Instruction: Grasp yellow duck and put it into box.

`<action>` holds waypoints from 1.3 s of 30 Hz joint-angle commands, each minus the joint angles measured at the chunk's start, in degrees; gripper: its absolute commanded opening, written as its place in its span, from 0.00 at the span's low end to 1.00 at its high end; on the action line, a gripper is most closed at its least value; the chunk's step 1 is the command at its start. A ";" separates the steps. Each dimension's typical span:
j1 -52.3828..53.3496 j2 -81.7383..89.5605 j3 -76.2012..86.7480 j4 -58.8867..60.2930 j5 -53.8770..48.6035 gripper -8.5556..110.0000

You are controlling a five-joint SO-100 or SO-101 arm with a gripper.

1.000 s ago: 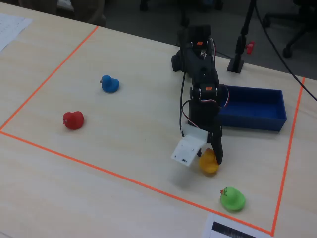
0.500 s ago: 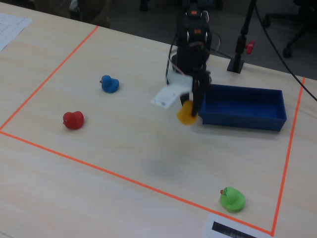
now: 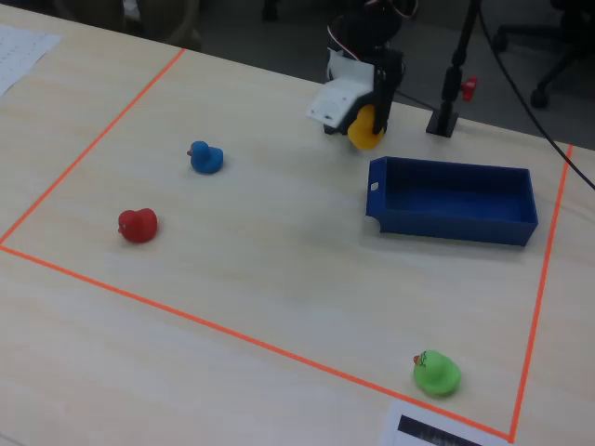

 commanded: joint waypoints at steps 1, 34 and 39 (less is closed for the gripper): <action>-13.45 -3.16 -0.88 0.35 6.24 0.07; -23.47 -28.48 -8.35 -17.93 3.60 0.41; -11.34 -20.83 -11.60 -15.38 -2.64 0.08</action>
